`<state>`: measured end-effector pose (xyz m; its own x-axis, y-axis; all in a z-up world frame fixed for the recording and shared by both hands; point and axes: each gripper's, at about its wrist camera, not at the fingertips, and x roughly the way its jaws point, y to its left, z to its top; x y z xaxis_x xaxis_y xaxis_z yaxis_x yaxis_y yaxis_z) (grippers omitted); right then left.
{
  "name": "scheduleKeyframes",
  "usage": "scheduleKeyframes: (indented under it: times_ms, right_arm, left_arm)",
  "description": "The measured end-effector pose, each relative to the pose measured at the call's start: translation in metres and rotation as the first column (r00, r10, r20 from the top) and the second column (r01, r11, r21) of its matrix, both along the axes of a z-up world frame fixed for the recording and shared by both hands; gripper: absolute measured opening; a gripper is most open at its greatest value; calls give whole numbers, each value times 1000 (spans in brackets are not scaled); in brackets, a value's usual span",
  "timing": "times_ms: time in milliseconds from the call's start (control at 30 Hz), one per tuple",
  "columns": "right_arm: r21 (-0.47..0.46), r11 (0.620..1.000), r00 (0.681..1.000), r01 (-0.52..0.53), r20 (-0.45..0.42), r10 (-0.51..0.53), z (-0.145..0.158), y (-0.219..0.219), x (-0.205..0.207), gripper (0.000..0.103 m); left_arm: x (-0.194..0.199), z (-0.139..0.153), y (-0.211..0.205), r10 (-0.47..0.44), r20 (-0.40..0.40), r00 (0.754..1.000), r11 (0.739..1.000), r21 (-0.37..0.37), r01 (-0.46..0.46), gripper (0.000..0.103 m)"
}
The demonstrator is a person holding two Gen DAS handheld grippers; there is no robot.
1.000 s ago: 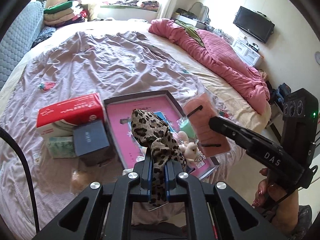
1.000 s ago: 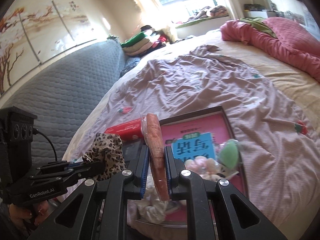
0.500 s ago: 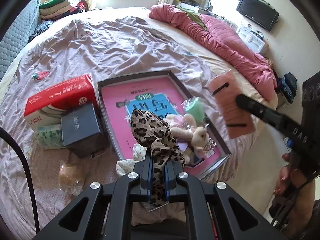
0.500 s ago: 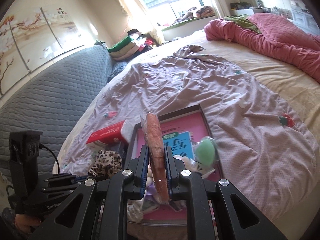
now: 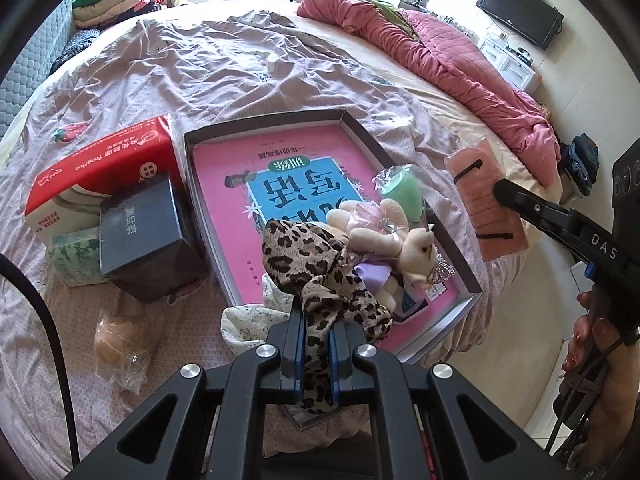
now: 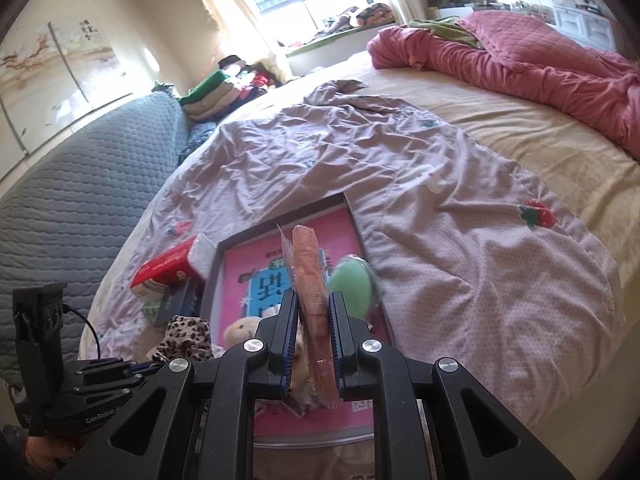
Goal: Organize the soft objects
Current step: 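Carry the leopard cloth with the left tool while the right carries the pink item over the tray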
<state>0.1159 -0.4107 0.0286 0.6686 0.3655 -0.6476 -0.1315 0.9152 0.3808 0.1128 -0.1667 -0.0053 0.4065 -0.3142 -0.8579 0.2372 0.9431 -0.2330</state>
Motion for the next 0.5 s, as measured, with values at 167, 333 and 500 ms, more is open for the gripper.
scheduleKeyframes:
  times_ms: [167,333,500]
  right_arm:
    - [-10,1000,1000,6,-29,-7,-15,-2,3,16]
    - [-11,1000,999,16,-46,-17,-26,-4,6,16]
    - [-6,1000,998,27,-55,-27,-32,-6,7,16]
  left_arm:
    - [1,-5,-1,-1,-4,1000,1000,3,1,9]
    - [3,-9,0,2,-12,1000,1000,3,-2,9]
    - [5,-11,0,4,-14,1000,1000,-1,-4,9]
